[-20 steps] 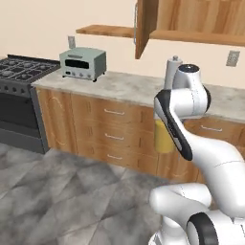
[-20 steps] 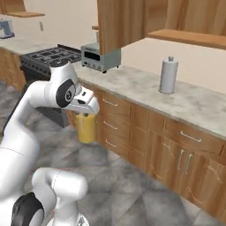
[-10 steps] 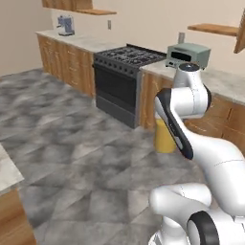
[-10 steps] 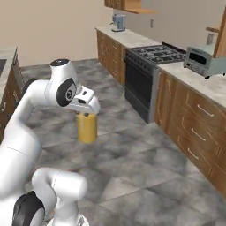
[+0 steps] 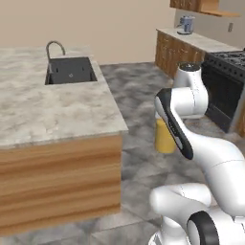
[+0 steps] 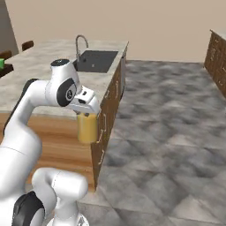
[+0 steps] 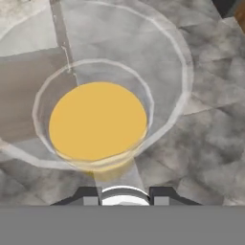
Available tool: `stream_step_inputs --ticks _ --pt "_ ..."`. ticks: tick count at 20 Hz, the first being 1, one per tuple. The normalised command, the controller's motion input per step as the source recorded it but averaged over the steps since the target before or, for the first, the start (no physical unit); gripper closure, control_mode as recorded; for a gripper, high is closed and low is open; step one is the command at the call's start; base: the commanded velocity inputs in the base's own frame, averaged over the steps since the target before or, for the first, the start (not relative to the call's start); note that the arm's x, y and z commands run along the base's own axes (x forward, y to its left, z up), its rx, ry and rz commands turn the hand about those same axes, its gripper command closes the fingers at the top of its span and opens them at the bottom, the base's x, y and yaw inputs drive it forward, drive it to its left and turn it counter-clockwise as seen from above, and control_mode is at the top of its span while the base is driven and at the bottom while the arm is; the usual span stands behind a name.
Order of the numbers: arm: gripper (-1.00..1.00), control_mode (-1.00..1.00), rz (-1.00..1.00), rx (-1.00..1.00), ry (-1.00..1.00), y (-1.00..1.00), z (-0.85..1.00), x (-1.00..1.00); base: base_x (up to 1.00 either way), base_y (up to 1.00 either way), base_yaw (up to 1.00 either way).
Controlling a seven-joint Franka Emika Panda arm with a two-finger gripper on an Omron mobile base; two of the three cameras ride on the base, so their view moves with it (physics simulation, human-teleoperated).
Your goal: There is a tray on the dining counter. Grab the cup, mug, and pitcher and place them on the tray. The pitcher may be placed next to the tray if it cannot fit the tray.
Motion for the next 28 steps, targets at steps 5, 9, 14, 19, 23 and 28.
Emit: stream_step_inputs --ticks 5,9,14,19,23,28 --pt "1.00 1.00 0.00 0.00 0.00 0.00 0.00 0.00 -0.48 0.94 0.69" --pt "1.00 1.00 0.00 0.00 0.00 0.00 0.00 0.00 -0.35 1.00 0.38" --pt "1.00 1.00 0.00 0.00 0.00 0.00 0.00 0.00 0.07 1.00 0.06" --pt "1.00 1.00 0.00 0.00 0.00 0.00 0.00 0.00 0.41 1.00 0.00" --pt "1.00 1.00 0.00 0.00 0.00 0.00 0.00 0.00 0.54 1.00 -0.09" --pt "1.00 1.00 0.00 0.00 0.00 0.00 0.00 0.00 0.63 1.00 -0.27"
